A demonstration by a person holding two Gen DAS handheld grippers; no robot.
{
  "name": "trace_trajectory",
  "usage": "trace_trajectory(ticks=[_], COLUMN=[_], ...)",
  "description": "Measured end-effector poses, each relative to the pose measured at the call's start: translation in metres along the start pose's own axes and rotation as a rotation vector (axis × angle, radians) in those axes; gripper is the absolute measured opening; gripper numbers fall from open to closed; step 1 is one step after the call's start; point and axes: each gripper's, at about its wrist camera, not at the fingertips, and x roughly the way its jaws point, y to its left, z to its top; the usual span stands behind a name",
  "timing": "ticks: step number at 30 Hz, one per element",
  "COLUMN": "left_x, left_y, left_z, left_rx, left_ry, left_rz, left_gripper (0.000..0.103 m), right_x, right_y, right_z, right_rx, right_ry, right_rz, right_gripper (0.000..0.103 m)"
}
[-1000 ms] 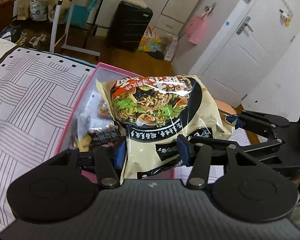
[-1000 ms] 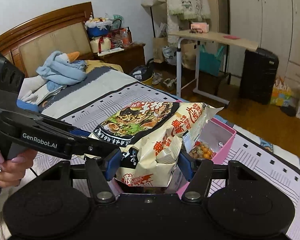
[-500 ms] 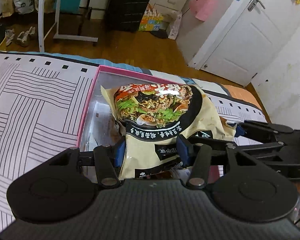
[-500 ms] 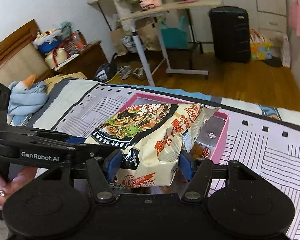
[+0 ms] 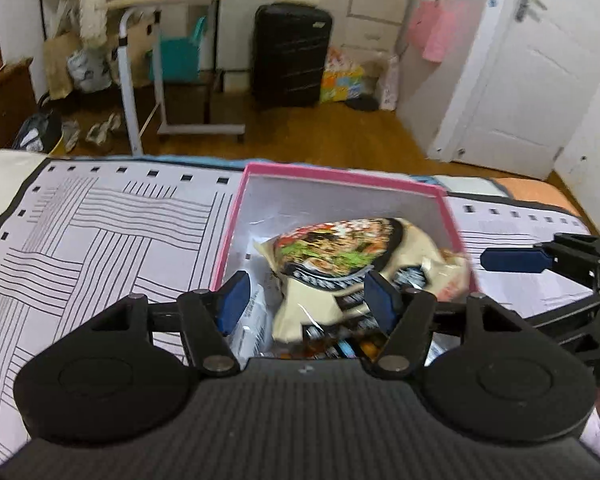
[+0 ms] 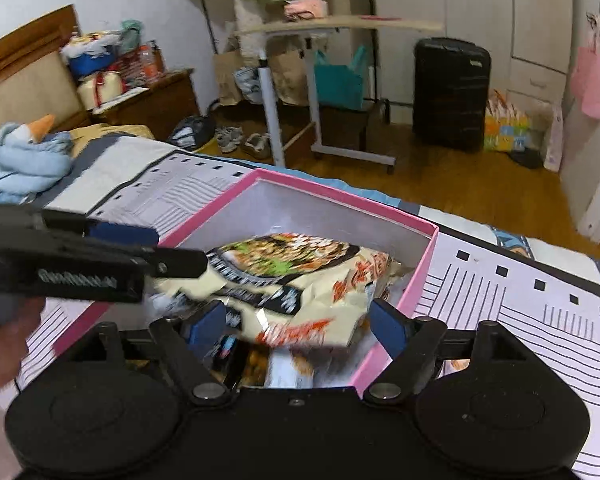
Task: Organize snacks
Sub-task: 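Lift the noodle bag with the left tool into the pink box and release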
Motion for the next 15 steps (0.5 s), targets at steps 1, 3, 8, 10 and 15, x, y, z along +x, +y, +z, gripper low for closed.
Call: trace_trajectory(ticks=[1, 3, 8, 10, 15], left_x=[-0.009, -0.026, -0.053, -0.061, -0.077], left_y=[-0.001, -0.006, -0.026, -0.033, -0.050], left_z=[-0.002, -0.008, -0.022, -0.026, -0.036], left_rx=[-0.006, 0.009, 0.056, 0.060, 0.076], left_ry=[-0.008, -0.025, -0.037, -0.031, -0.019], left_rz=[-0.007, -0.015, -0.022, -0.047, -0.093], left_gripper=[0.062, 0.062, 0.060, 0.060, 0.059], right_x=[-0.011, -0.032, -0.081, -0.095, -0.123], right_y=[0.000, -0.002, -0.007, -0.007, -0.005], right_z=[-0.003, -0.010, -0.026, -0.032, -0.047], right_rx=[-0.006, -0.009, -0.040, -0.064, -0.147], right_ry=[-0.013, -0.042, -0.089, -0.097, -0.108], right_rz=[0.000, 0.000, -0.011, -0.019, -0.062], right_gripper=[0.083, 0.083, 0.083, 0.082, 0.082])
